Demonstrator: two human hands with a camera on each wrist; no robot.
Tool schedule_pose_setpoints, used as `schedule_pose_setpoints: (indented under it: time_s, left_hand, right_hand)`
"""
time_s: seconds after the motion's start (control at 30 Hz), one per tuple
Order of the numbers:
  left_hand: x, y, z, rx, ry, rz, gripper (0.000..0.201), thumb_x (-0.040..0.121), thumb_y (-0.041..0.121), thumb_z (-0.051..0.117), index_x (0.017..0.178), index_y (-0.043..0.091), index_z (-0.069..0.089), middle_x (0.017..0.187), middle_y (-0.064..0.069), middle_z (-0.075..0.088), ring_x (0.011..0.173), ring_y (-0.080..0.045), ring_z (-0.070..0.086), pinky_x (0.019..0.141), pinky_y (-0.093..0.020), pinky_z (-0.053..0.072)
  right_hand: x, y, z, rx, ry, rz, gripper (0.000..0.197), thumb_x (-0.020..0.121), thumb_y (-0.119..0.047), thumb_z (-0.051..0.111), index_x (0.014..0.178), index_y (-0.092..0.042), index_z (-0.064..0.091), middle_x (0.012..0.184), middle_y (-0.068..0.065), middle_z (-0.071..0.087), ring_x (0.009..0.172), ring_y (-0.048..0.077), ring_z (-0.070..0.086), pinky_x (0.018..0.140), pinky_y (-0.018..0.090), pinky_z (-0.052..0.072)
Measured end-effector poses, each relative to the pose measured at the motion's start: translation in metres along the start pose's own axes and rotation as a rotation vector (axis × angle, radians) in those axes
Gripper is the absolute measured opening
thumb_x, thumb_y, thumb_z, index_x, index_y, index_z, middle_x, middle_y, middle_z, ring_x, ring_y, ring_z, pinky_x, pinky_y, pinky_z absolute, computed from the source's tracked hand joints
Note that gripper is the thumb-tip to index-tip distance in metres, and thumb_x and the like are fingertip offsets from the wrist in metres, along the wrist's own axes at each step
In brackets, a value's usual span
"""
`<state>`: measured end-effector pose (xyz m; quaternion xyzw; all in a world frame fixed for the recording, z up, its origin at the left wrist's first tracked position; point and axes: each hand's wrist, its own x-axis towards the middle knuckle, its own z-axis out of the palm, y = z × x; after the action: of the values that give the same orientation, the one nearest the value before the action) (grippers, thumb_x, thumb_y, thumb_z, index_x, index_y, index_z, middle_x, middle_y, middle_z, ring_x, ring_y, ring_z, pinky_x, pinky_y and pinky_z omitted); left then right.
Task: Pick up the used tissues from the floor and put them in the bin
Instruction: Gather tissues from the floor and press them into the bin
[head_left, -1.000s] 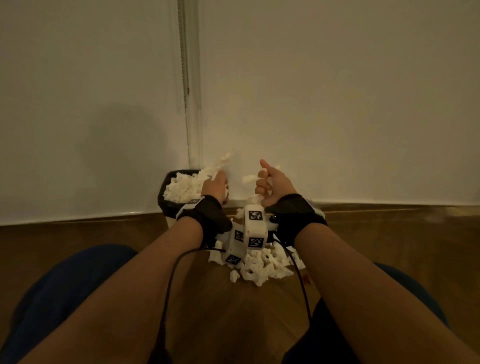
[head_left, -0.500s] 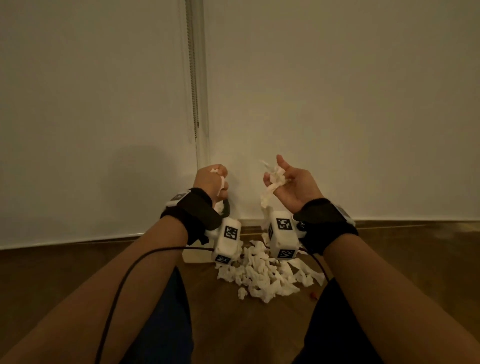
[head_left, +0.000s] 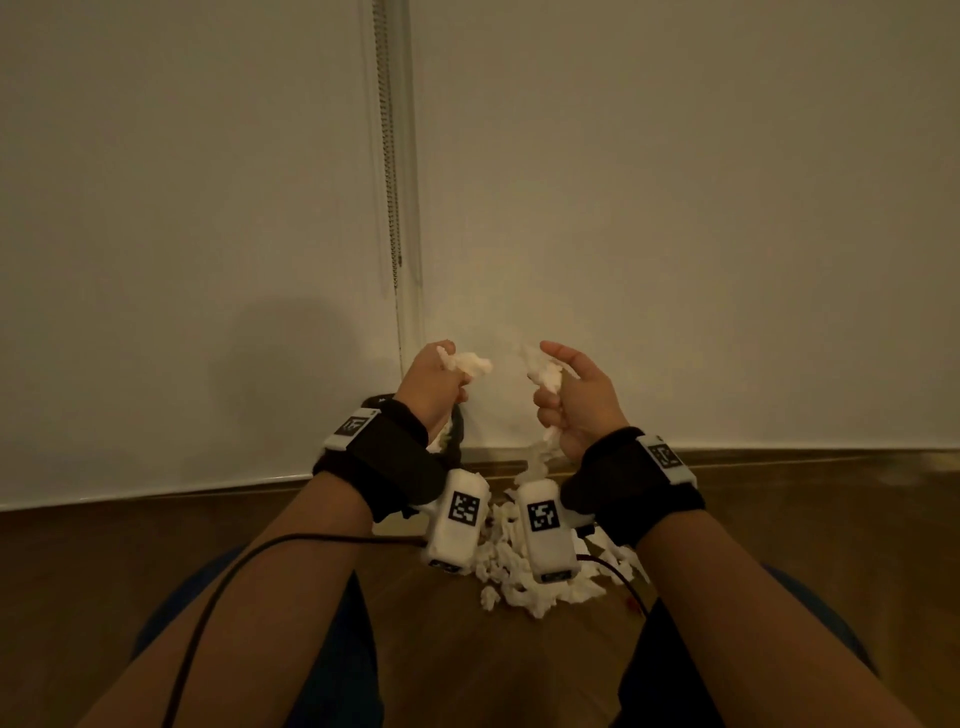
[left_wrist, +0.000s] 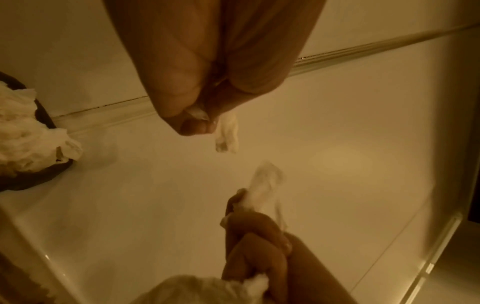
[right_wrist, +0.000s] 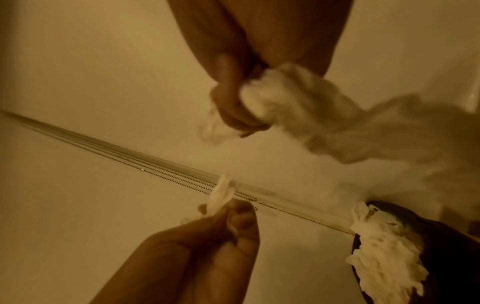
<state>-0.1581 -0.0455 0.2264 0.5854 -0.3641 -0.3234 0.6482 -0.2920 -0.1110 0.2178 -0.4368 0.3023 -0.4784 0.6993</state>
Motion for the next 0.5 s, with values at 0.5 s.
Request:
schedule_pose_setpoints:
  time_s: [0.5]
  left_hand:
    - [0.004, 0.000, -0.001, 0.176, 0.143, 0.103, 0.033, 0.094, -0.006, 0.033, 0.116, 0.001, 0.057, 0.123, -0.021, 0.055, 0.115, -0.032, 0.052, 0.100, -0.042, 0.044]
  right_hand:
    - [-0.007, -0.017, 0.010, 0.448, -0.174, 0.083, 0.021, 0.055, -0.002, 0.030, 0.047, -0.012, 0.047, 0.060, 0.005, 0.043, 0.057, 0.018, 0.035, 0.057, 0.024, 0.029]
